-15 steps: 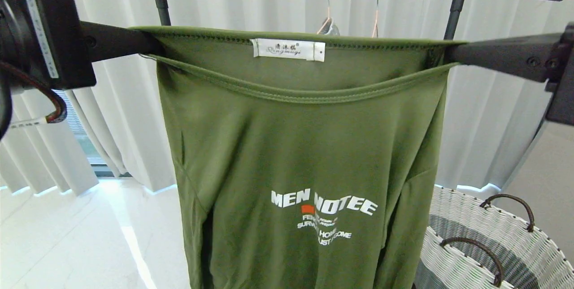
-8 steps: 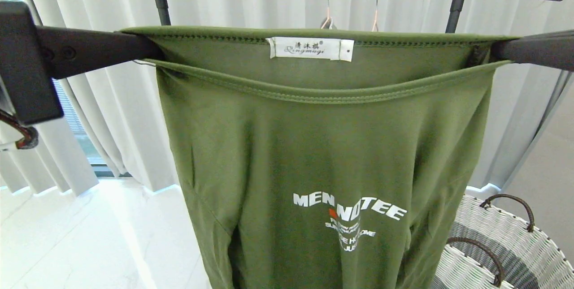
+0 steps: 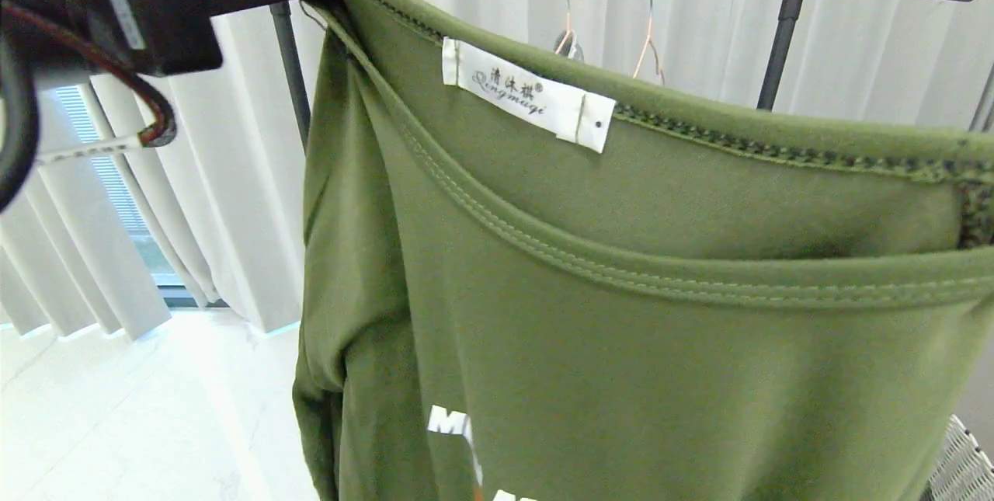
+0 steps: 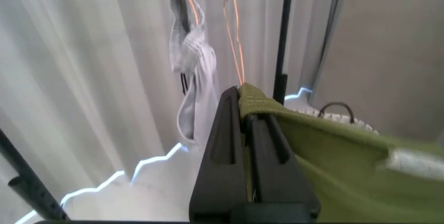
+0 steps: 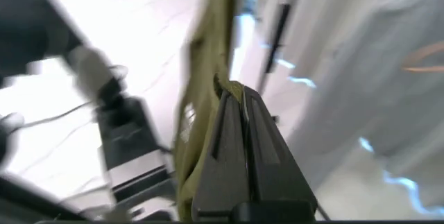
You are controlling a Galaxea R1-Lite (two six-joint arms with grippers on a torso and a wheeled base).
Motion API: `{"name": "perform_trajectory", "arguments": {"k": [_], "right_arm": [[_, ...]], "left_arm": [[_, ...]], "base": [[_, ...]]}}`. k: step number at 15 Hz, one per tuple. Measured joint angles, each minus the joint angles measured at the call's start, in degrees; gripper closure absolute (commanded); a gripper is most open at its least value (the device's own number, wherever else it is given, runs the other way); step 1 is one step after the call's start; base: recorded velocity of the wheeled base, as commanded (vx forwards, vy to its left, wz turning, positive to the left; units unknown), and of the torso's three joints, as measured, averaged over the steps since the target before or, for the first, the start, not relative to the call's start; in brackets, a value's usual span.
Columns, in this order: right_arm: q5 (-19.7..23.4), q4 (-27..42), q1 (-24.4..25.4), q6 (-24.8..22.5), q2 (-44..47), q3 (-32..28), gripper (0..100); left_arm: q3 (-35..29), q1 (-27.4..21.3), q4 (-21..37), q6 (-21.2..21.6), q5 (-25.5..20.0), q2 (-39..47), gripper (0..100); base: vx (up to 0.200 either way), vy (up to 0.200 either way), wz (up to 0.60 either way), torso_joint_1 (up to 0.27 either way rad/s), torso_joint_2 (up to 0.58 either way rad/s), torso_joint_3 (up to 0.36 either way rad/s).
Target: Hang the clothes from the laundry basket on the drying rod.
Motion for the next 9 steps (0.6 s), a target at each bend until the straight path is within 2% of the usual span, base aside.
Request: {"name": "perform_trajectory", "arguments": {"k": [5, 7, 9], "right_arm": [[0.2, 0.1, 1.1, 0.0, 0.8, 0.1, 100], [0.1, 0.1, -1.2, -0.4, 0.8, 0.2, 100], [0.0, -0.3, -5.5, -2.2, 1.1, 0.2, 100]], "left_arm": [[0.0, 0.7, -0.1, 0.0, 0.4, 1.8, 100], [0.2, 0.9, 1.0, -0.7, 0.4, 1.2, 100], [0.3, 0.9, 5.3, -2.3, 0.4, -0.1, 100]], "base": [[0.000, 0.000, 0.00, 0.000, 0.00, 0.000], [0.000, 0.000, 0.00, 0.000, 0.00, 0.000], [0.000, 0.000, 0.00, 0.000, 0.00, 0.000]]}}
